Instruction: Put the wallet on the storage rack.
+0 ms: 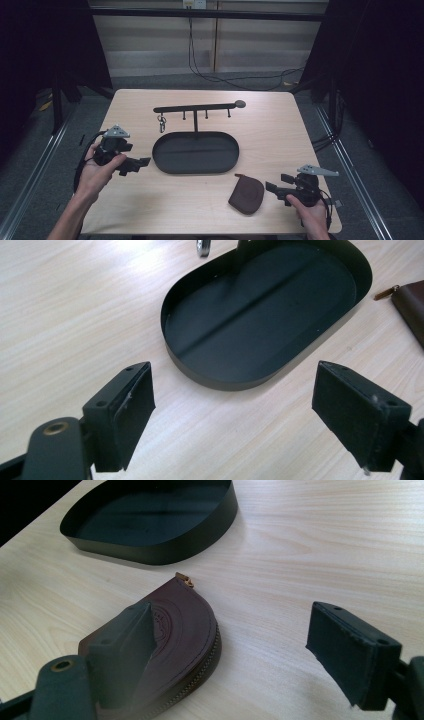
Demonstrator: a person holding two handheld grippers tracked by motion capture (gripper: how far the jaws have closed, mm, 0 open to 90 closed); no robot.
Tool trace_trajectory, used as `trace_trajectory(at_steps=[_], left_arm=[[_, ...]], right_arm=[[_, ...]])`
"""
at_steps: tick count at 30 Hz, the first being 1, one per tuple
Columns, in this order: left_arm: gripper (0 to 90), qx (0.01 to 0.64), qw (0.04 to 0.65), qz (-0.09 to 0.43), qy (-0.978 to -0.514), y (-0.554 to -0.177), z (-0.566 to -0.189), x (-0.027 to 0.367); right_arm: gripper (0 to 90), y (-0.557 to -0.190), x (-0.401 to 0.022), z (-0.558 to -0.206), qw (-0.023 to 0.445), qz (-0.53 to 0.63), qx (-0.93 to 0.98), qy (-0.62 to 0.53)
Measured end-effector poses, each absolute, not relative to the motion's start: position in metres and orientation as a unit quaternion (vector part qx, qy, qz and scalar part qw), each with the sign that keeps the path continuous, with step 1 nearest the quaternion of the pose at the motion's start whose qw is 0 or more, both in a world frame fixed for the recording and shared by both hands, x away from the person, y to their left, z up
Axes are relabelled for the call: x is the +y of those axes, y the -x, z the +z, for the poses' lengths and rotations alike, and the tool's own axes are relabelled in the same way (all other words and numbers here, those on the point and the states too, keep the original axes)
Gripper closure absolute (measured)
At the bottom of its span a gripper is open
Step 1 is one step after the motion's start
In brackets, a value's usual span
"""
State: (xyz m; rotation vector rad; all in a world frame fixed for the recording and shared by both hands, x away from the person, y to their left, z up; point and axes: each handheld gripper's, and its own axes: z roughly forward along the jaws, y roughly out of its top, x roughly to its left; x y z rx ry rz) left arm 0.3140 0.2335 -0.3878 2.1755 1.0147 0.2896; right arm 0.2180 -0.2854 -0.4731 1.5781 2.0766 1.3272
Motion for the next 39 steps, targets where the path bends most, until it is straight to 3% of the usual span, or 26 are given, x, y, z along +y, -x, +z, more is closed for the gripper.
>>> trace_trajectory(at_steps=[14,20,26,29,39], left_arm=[[20.1,0.382,0.387,0.101,-0.833,-0.273,-0.428,0.217],[19.5,0.419,0.405,0.080,-0.809,-0.256,-0.445,0.225],[17.3,0.398,0.387,0.061,-0.830,-0.234,-0.458,0.223],[17.1,0.373,0.380,0.055,-0.845,-0.227,-0.462,0.217],[16.3,0.362,0.384,0.052,-0.848,-0.232,-0.470,0.224]], right_arm=[[19.2,-0.226,-0.280,-0.471,0.081,0.423,0.735,-0.523],[23.7,-0.226,-0.273,-0.466,0.077,0.404,0.761,-0.502],[24.1,-0.228,-0.265,-0.459,0.044,0.378,0.779,-0.498],[20.2,-0.237,-0.258,-0.454,0.039,0.352,0.797,-0.489],[18.6,-0.264,-0.236,-0.447,0.008,0.269,0.841,-0.469]])
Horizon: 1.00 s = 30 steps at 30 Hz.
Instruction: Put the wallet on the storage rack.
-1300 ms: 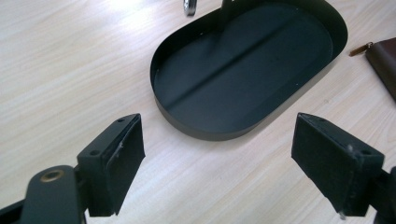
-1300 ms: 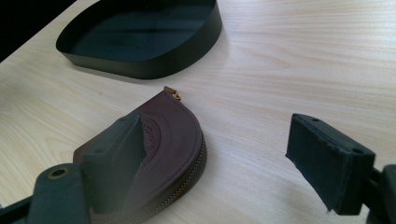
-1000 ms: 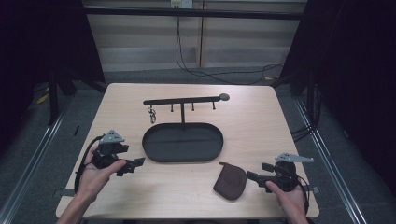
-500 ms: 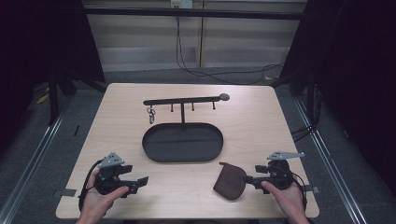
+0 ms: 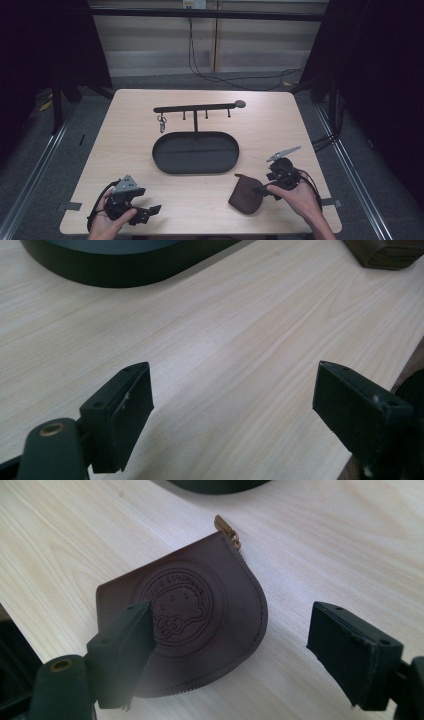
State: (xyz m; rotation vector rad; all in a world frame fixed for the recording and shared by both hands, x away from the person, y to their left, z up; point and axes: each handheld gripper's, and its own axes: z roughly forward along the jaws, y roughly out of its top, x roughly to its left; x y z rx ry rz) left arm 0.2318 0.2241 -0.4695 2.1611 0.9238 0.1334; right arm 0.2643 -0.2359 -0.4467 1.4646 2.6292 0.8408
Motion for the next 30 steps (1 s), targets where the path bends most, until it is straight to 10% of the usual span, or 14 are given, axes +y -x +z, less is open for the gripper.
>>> trace_trajectory(at_steps=[30], left_arm=[[18.9,0.380,0.395,0.080,-0.832,-0.237,-0.464,0.237]], right_arm=[[11.6,-0.304,-0.195,-0.468,-0.077,0.131,0.880,-0.449]])
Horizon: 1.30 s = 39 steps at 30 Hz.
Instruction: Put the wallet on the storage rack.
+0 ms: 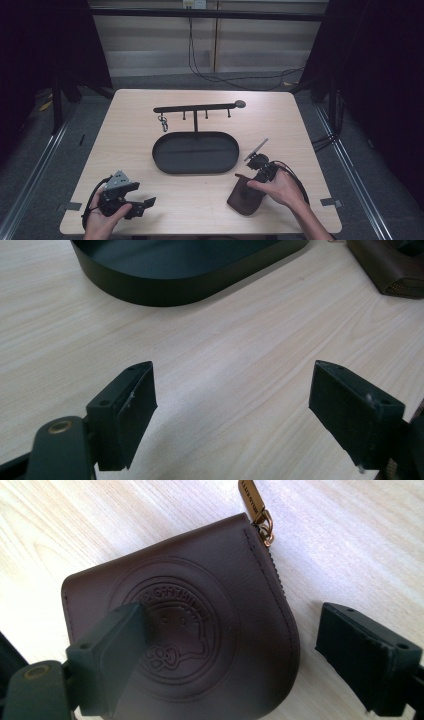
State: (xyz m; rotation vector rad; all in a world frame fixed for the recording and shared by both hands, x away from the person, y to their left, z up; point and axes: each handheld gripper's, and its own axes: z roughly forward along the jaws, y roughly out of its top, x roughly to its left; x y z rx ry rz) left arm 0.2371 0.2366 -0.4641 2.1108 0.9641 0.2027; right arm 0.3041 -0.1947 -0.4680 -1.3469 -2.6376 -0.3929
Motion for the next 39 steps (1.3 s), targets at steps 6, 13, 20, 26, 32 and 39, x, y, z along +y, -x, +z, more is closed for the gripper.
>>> trace_trajectory(at_steps=[6,13,20,26,32,39], left_arm=[[18.9,0.383,0.396,0.082,-0.831,-0.237,-0.464,0.238],[18.9,0.383,0.397,0.079,-0.830,-0.238,-0.464,0.239],[18.9,0.382,0.394,0.085,-0.832,-0.236,-0.463,0.240],[18.9,0.382,0.394,0.084,-0.832,-0.237,-0.463,0.240],[18.9,0.381,0.394,0.084,-0.832,-0.237,-0.463,0.240],[18.9,0.380,0.395,0.083,-0.832,-0.237,-0.463,0.240]], right_arm=[[13.5,-0.306,-0.201,-0.472,0.102,-0.149,-0.870,0.458],[25.3,-0.308,-0.203,-0.470,0.130,-0.160,-0.866,0.456],[38.0,-0.308,-0.208,-0.464,0.109,-0.174,-0.861,0.465],[50.4,-0.309,-0.210,-0.451,0.093,-0.175,-0.858,0.474],[57.5,-0.312,-0.210,-0.439,0.077,-0.174,-0.858,0.477],[61.5,-0.311,-0.209,-0.428,0.066,-0.165,-0.860,0.478]])
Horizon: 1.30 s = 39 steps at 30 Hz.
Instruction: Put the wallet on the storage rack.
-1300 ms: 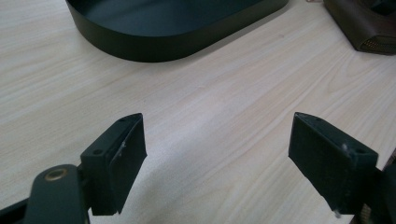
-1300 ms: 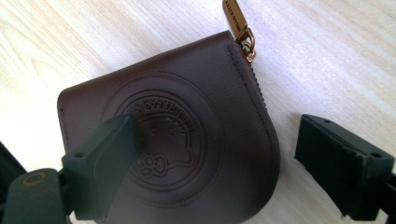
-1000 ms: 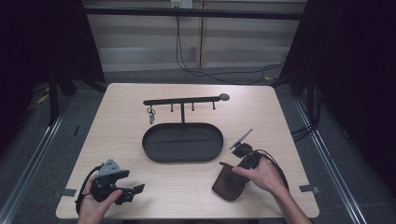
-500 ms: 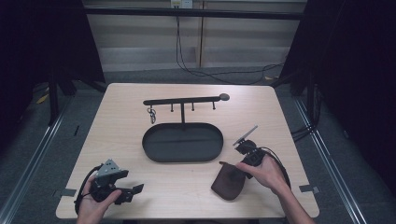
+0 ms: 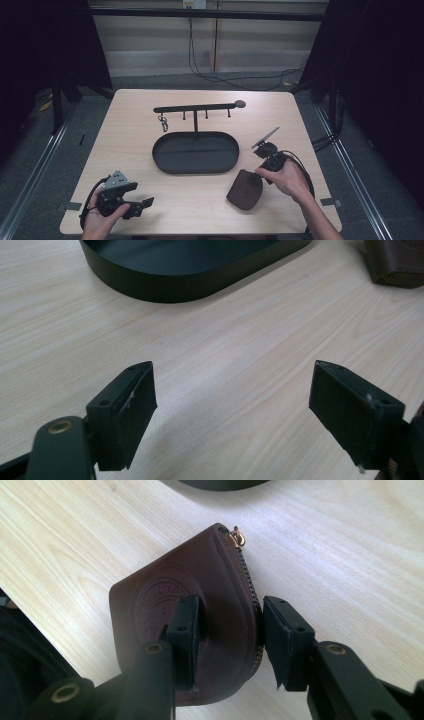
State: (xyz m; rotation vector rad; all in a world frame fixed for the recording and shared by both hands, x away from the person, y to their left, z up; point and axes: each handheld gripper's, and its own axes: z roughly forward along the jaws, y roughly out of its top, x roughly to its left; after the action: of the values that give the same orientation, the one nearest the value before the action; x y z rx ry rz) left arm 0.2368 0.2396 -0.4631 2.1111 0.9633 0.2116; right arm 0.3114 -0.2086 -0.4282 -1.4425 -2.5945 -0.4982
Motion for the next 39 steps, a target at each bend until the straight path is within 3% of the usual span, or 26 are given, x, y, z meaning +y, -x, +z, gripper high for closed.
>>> trace_trajectory(at_steps=[19,21,39], left_arm=[[18.9,0.380,0.392,0.087,-0.833,-0.237,-0.463,0.240],[18.9,0.381,0.392,0.083,-0.833,-0.237,-0.464,0.239],[18.9,0.380,0.393,0.084,-0.833,-0.237,-0.463,0.240]], right_arm=[[62.9,-0.320,-0.204,-0.402,0.042,-0.136,-0.865,0.482],[68.3,-0.321,-0.204,-0.400,0.041,-0.135,-0.864,0.483],[72.6,-0.322,-0.204,-0.380,0.025,-0.117,-0.867,0.483]])
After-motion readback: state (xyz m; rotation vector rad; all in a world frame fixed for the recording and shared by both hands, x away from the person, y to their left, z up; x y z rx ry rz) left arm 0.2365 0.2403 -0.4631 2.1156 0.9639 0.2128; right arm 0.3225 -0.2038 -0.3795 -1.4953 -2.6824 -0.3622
